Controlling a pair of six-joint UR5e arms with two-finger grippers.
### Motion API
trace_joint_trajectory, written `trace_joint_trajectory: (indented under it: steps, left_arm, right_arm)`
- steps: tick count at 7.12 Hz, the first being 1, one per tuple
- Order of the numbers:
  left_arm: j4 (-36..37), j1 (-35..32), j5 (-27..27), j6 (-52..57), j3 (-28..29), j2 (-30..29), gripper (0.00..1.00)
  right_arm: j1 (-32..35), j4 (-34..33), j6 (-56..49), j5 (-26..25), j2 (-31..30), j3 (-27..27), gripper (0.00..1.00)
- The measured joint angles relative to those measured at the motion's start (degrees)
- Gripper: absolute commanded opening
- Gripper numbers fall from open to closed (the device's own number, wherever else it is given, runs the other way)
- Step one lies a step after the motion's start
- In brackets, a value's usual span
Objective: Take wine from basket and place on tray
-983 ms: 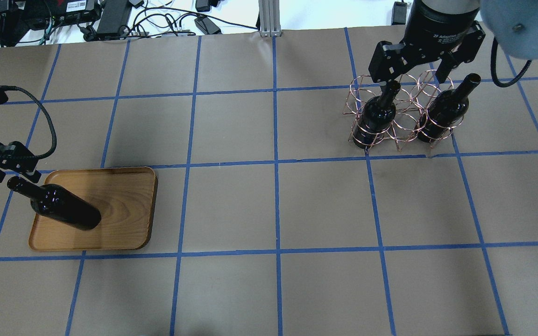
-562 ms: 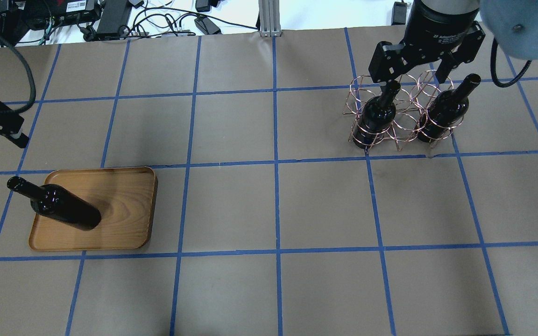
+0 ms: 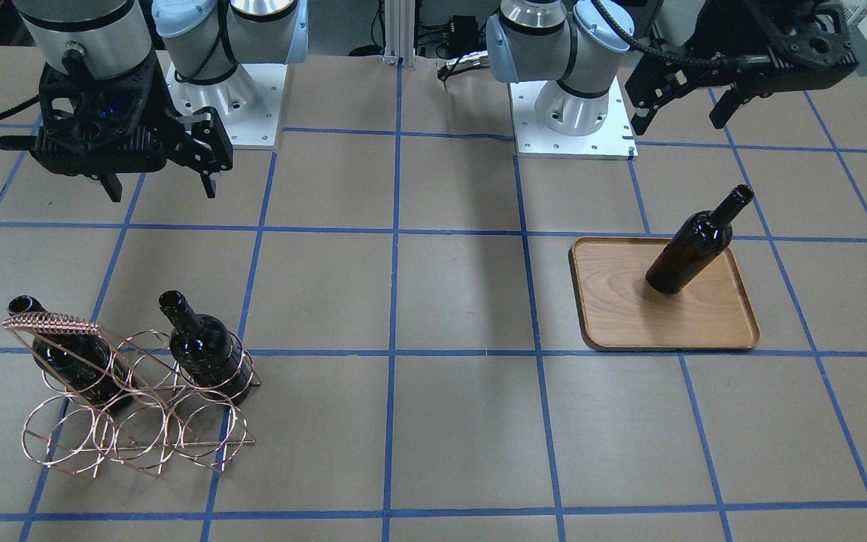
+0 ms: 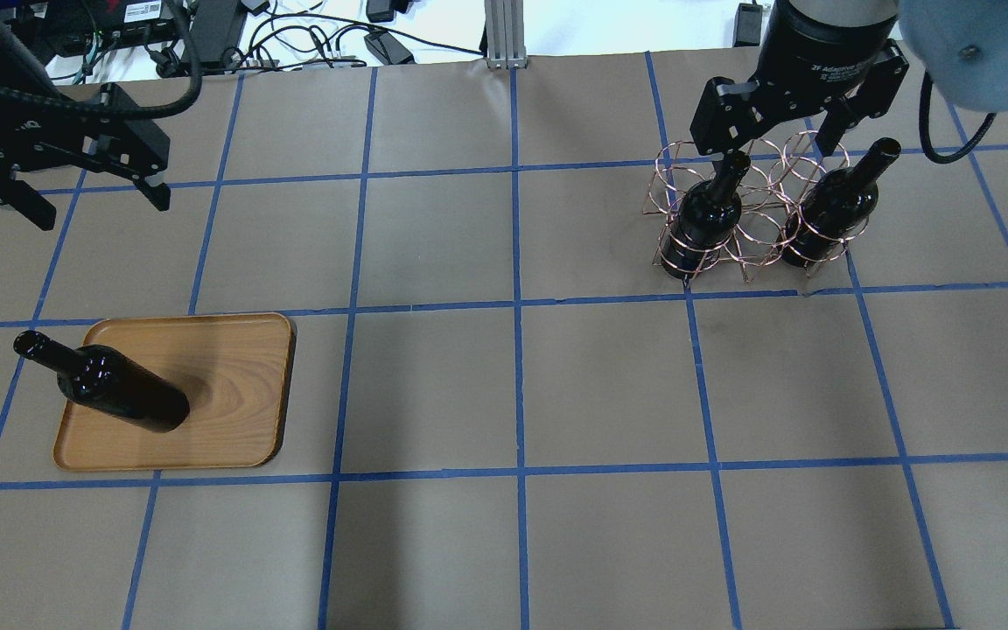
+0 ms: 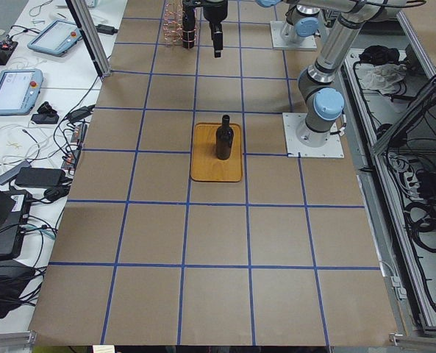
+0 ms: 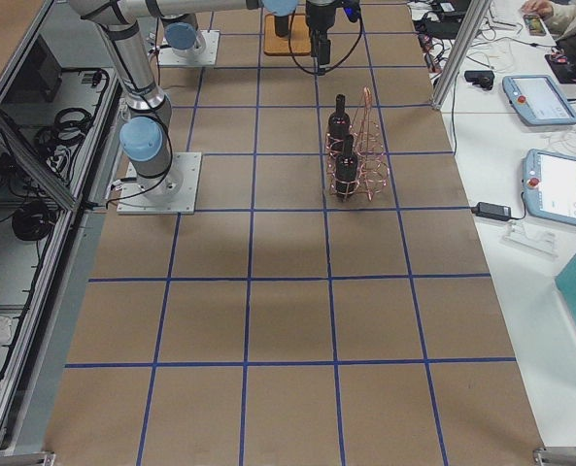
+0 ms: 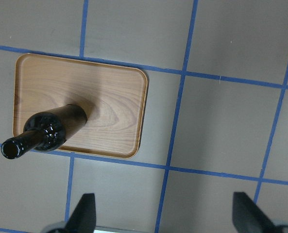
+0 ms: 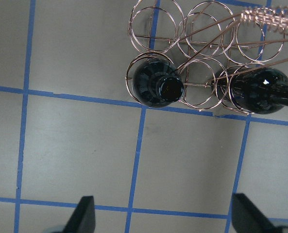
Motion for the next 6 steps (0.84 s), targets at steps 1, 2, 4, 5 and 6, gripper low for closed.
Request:
trace_joint_trajectory:
  steps: [1, 2, 4, 5, 6]
  left_arm:
    - [0.0, -1.1, 0.1, -1.3, 0.1, -0.1, 1.00]
    - [-0.1, -1.7, 0.2, -1.8, 0.1, -0.1, 1.00]
    - [-0.1, -2.1, 0.2, -2.0, 0.2, -0.2, 1.00]
    - [-0.2, -2.1, 0.3, -2.0, 0.2, -0.1, 1.00]
    - [-0.2, -2.2, 0.3, -2.0, 0.2, -0.1, 1.00]
  right_arm:
    - [0.0, 0.0, 0.0, 0.0, -0.1, 0.0, 1.00]
    - [0.1, 0.0, 0.0, 0.0, -0.1, 0.0, 1.00]
    - [0.1, 0.0, 0.0, 0.1, -0.1, 0.0, 1.00]
    - [0.1, 0.0, 0.0, 0.2, -0.2, 0.0, 1.00]
    - [0.1, 0.0, 0.0, 0.2, -0.2, 0.0, 1.00]
